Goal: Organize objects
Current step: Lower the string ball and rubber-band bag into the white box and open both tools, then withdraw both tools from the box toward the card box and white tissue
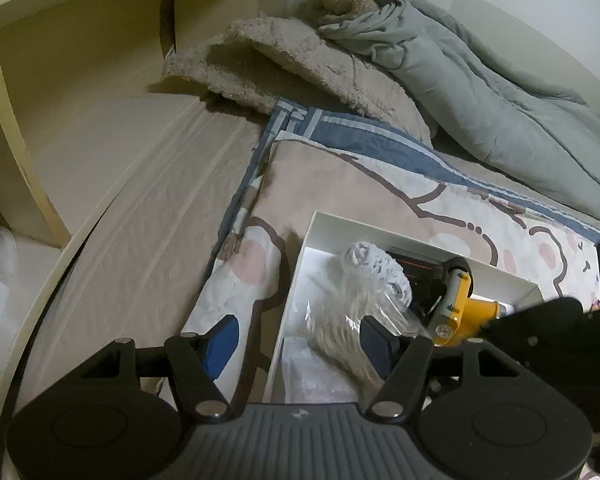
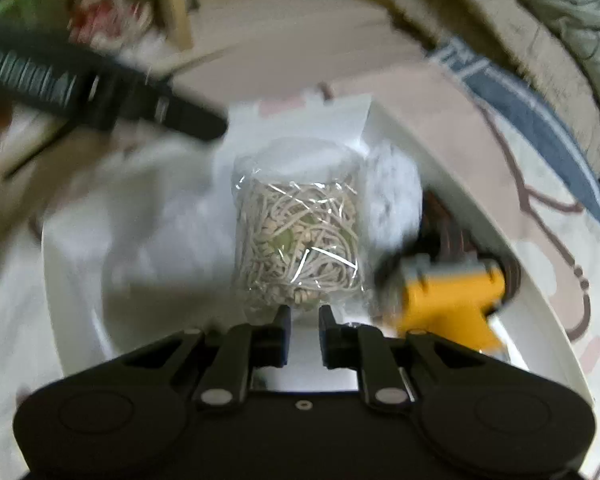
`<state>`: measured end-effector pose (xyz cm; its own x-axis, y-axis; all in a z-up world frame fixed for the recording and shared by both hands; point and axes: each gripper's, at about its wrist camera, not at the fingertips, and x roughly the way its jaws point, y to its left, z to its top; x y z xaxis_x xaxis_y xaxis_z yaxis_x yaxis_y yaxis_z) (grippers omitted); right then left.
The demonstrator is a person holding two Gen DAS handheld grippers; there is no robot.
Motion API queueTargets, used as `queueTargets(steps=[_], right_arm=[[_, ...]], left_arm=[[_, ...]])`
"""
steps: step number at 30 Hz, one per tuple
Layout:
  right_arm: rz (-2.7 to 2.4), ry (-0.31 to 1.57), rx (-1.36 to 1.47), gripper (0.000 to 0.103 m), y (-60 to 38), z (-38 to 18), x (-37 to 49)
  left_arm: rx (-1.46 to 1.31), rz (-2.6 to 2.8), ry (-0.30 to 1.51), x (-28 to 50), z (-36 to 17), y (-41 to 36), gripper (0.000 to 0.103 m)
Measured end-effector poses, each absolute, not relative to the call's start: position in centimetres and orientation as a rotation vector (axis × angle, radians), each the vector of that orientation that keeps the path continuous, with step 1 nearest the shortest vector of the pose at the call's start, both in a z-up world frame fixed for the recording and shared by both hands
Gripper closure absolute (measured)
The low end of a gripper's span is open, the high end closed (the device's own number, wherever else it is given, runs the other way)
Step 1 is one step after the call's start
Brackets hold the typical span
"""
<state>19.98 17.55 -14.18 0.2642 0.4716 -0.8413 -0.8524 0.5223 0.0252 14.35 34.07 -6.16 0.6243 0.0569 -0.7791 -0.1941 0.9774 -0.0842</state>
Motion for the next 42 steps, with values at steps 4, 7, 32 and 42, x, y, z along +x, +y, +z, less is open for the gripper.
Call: queueTargets(steps=[4, 7, 32, 42], right_arm=[[0.918, 0.862, -0.400, 0.087, 18.5, -13.3, 20.6], [0.936, 0.864, -0.394, 0.086, 18.1, -12.6, 20.4], [0.866, 0.740, -0.169, 0.052, 3.9, -4.5, 15.4], [0.809, 0.709, -0.133, 0.030, -1.7, -3.2, 14.3]], left_arm=[[-0.168, 0.148, 0.891, 14.0, -6.1, 34.1, 0.035], [-0.165, 0.148, 0.890, 13.7, -5.9, 34.0, 0.035], [-0.101, 0.213, 0.844, 7.4, -1.7, 27.5, 0.009], [-0.044, 0.187, 0.797, 5.4, -1.1, 23.2, 0.000]])
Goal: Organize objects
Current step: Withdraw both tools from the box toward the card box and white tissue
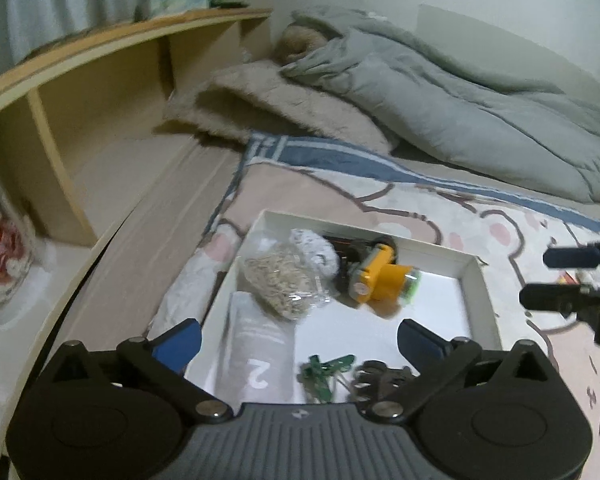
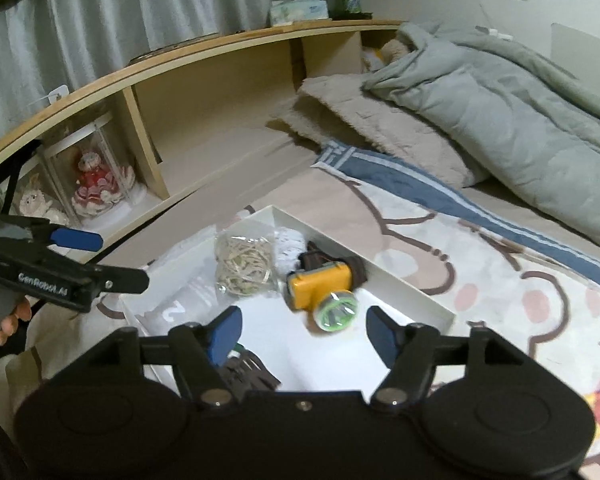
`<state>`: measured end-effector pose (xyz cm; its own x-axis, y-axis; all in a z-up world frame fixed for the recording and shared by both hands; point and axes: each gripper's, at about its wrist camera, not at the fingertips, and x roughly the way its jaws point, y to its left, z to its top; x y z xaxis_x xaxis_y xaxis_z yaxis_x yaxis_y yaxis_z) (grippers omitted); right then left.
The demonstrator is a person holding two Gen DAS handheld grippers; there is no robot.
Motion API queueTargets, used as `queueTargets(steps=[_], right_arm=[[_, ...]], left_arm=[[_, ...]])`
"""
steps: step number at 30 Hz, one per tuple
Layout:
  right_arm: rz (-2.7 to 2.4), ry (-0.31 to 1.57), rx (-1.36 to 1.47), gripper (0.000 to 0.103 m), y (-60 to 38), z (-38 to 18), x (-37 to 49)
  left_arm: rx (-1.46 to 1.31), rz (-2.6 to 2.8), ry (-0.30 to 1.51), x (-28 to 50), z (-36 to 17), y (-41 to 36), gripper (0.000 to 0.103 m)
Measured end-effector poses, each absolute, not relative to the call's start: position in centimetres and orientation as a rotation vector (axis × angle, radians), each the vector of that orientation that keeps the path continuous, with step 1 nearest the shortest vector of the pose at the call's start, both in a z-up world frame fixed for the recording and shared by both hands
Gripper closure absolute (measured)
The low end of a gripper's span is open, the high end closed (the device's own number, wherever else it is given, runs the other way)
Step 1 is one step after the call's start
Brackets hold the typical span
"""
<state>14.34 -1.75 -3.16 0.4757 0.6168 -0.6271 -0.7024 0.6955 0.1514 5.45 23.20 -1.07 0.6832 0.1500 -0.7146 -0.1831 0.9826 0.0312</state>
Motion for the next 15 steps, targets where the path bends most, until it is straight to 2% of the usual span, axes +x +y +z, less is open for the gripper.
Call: queueTargets(steps=[3, 8, 15], right_arm=[[0.793, 0.707, -0.123, 0.025, -3.2, -2.7, 13.9], [0.759, 0.714, -0.110, 0.008, -5.3, -2.4, 13.1], [0.728, 0.733, -0.084, 0.000, -6.7, -3.2, 12.4]], left_arm=[[-0.031, 0.167, 0.775, 4.8, -0.7, 21.8, 0.000], [-0.051, 0.144, 0.739, 3.8, -0.2, 20.2, 0.000], [-0.056, 0.151, 0.724, 2.7, -0.4, 18.7, 0.000]])
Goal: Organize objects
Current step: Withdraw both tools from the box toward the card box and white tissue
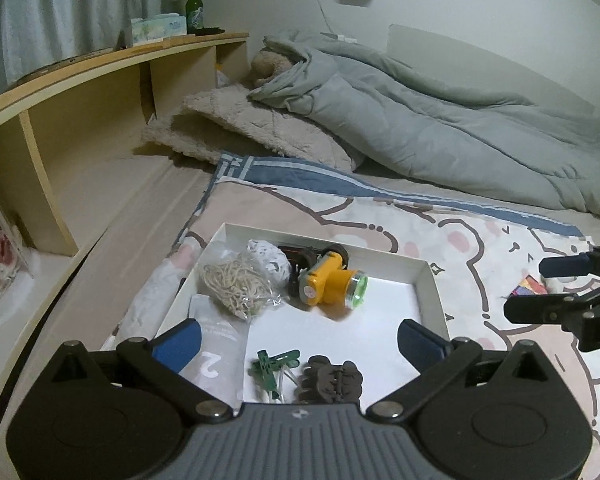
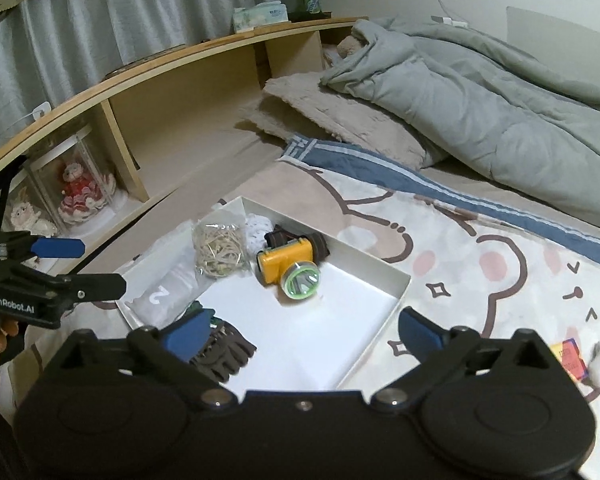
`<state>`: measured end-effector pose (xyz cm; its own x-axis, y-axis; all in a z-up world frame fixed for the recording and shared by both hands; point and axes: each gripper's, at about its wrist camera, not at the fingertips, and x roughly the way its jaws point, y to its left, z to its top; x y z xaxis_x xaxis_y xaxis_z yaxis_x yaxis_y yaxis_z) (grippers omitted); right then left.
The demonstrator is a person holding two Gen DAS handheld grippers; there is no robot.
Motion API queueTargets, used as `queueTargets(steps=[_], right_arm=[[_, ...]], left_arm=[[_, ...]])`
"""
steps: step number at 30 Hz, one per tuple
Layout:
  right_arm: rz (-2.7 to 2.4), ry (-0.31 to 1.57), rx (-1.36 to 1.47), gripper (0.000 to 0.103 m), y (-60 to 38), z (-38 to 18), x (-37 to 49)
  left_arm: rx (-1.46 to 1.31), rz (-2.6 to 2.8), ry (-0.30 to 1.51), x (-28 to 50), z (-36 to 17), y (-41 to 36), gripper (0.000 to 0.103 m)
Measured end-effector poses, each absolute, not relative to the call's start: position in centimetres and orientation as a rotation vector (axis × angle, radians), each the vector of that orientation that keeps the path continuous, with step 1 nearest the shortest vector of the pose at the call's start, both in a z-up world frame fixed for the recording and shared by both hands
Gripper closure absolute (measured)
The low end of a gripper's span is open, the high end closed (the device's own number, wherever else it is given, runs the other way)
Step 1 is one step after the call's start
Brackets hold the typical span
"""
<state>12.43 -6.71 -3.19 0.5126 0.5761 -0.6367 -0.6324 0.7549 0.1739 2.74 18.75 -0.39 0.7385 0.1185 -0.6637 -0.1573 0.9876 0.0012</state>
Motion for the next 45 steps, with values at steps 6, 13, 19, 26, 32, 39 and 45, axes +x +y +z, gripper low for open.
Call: queueTargets(steps=[6, 13, 19, 26, 32, 39, 45], right_arm=[[0.712, 0.694, -0.092, 0.000, -7.4, -3.7, 12.3], [0.696, 0.680, -0.073, 0.000, -8.8, -4.0, 12.8], [0.711, 0.664, -0.097, 0.000, -8.9, -3.9, 12.5], [0.709, 0.659, -0.106, 0.000, -9.5, -3.8, 12.1], [0.669, 0.666, -0.104, 0.000, -11.1, -3.9, 12.4], [0.566, 0.659, -0.069, 0.000, -14.7, -4.0, 13.6], [0.472, 0.627, -0.047, 0.000, -18.0, -3.9, 14.6]], left_arm=[[-0.051, 0.176, 0.726, 2.1, -0.5, 18.3, 0.000], [-0.054, 0.189, 0.724, 1.7, -0.5, 18.1, 0.000], [-0.060, 0.192, 0.723, 1.6, -0.5, 17.7, 0.000], [-0.059, 0.178, 0.711, 1.6, -0.3, 16.4, 0.000], [-0.047, 0.167, 0.704, 2.2, -0.3, 15.0, 0.000], [-0.089, 0.146, 0.697, 3.6, -0.5, 13.3, 0.000], [-0.076, 0.115, 0.666, 4.8, -0.7, 10.9, 0.000]])
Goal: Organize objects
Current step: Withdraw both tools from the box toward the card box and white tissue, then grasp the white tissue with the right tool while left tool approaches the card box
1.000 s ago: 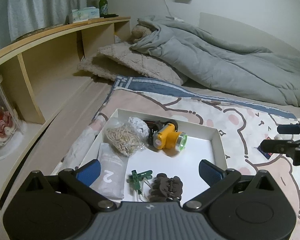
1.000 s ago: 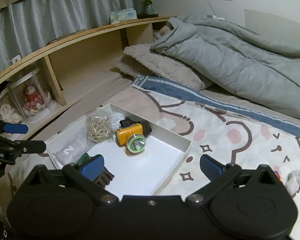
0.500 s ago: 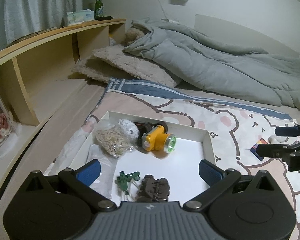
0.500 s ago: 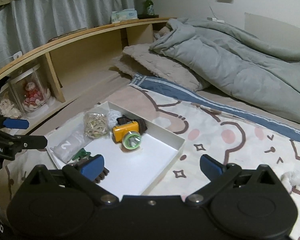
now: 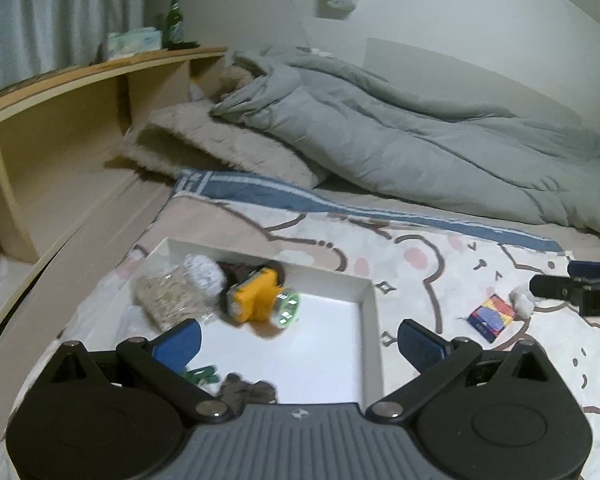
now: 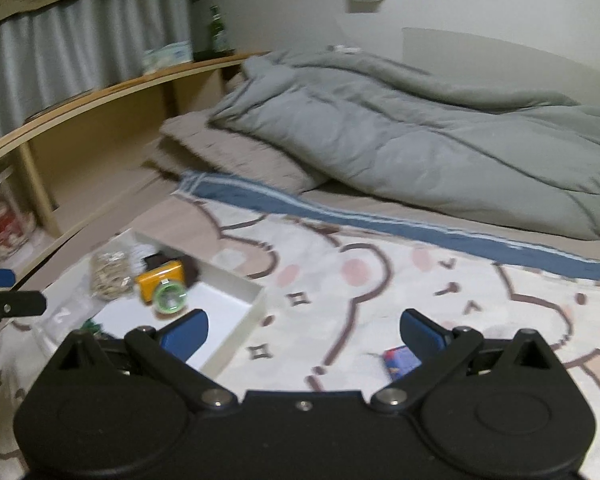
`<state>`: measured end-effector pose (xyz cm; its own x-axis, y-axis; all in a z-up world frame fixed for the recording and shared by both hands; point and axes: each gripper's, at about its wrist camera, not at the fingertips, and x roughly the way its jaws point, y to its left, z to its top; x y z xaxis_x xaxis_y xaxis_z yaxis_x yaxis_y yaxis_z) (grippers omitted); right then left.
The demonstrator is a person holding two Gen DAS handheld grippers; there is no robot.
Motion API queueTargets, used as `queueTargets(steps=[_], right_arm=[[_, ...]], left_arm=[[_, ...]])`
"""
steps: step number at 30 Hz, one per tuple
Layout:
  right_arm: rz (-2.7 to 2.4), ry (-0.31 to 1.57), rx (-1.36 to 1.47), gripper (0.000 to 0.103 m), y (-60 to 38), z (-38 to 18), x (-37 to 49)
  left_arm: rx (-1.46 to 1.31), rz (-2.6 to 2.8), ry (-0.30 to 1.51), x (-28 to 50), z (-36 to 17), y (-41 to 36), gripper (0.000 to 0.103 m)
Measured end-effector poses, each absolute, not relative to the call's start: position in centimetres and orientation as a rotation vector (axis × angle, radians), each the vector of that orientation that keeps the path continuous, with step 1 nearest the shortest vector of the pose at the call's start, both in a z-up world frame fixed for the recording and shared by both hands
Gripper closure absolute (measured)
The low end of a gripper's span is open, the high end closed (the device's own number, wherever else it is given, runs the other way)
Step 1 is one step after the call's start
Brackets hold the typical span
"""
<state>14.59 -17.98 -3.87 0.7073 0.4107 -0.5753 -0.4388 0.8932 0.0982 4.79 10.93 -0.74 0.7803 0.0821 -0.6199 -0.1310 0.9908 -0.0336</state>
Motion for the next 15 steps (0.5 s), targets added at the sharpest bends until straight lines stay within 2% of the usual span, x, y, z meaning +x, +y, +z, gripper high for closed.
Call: queueTargets(steps=[15], right_arm=[[0.227, 0.600, 0.032, 0.000, -26.2, -6.7, 18.3]], left_arm=[[-0.141, 0.025, 0.628, 8.2, -1.6, 5.7, 0.000]])
